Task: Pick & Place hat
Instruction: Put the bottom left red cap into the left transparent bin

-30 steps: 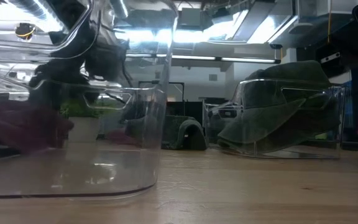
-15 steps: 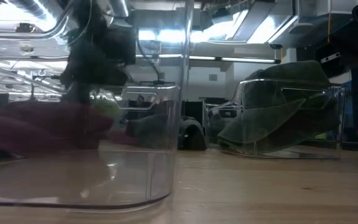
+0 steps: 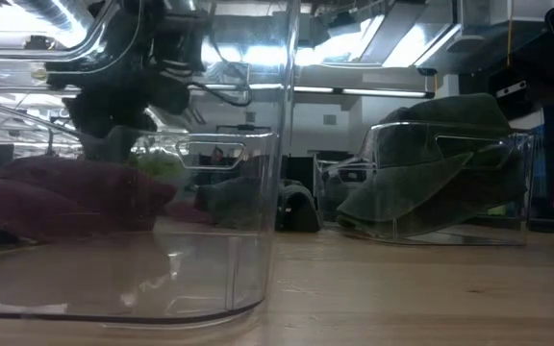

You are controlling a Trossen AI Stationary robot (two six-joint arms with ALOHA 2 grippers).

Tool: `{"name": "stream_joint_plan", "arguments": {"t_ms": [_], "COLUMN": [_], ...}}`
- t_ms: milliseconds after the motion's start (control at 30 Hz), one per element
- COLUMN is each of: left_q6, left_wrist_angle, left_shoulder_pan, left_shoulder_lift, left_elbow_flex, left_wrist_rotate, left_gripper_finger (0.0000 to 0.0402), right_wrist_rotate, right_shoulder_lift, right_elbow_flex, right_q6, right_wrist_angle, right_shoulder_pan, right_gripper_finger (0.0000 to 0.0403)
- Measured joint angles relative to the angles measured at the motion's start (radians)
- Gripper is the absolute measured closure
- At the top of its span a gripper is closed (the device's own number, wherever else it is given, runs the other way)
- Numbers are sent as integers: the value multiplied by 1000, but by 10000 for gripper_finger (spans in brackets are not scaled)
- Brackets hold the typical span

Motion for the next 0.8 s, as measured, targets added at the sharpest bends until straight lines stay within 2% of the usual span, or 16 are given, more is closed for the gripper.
{"name": "stream_joint_plan", "arguments": {"t_ms": [333,800], "left_q6": [45,56], "left_wrist_angle": [136,338], "left_shoulder_pan": [-18,-19], "left_shoulder_lift": [8,16], "left_elbow_flex": [-91,-216], "left_wrist_rotate": [-3,62], "left_gripper_finger": [126,121], "right_wrist_rotate": [0,0], "right_shoulder_lift": [0,0], "right_elbow_flex": [0,0], "right_q6": [0,0], "right_wrist_angle": [0,0], "right_shoulder_pan": [0,0], "right_gripper_finger": [377,377]}}
